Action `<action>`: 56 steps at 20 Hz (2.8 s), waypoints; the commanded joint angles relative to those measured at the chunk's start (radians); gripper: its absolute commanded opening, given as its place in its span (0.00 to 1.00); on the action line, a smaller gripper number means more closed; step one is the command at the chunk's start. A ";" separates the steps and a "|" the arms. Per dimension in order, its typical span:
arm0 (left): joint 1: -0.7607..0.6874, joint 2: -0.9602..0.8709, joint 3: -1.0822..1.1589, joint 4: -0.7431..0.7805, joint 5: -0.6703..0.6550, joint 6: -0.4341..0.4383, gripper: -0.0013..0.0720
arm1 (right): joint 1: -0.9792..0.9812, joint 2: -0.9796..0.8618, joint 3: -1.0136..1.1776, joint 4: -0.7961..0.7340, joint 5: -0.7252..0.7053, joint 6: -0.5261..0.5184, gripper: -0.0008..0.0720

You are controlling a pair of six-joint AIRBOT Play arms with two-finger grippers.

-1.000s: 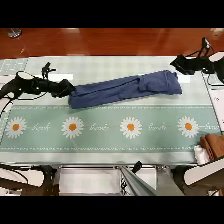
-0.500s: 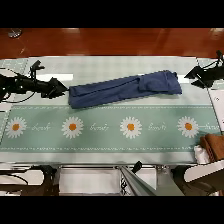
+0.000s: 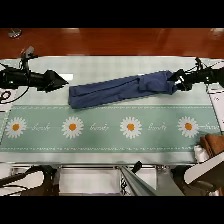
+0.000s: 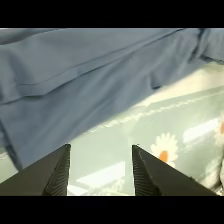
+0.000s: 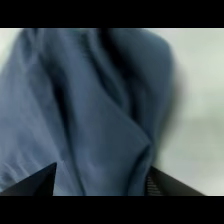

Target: Fold the shirts.

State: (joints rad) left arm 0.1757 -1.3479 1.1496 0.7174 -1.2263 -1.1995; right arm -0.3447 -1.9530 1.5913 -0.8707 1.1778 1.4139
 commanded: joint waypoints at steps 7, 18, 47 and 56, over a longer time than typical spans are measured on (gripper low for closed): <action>-0.032 0.023 0.001 -0.064 0.027 0.003 0.03 | 0.077 0.091 -0.001 0.129 0.043 -0.096 0.04; -0.678 -0.023 0.001 -0.063 0.672 -0.132 0.04 | 0.304 0.631 -0.001 -0.326 0.257 0.079 0.04; -0.487 0.370 -0.002 0.100 0.603 -0.156 0.04 | 0.715 0.670 -0.195 -0.504 0.025 0.312 0.04; -0.189 0.820 -0.002 0.122 0.260 -0.214 0.04 | 0.952 0.331 -0.195 -0.255 -0.359 0.374 0.04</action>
State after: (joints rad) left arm -0.0845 -0.6464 1.1477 0.8288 -0.8555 -1.3785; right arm 0.5449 -1.5249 1.3972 -1.2243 0.9253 1.7748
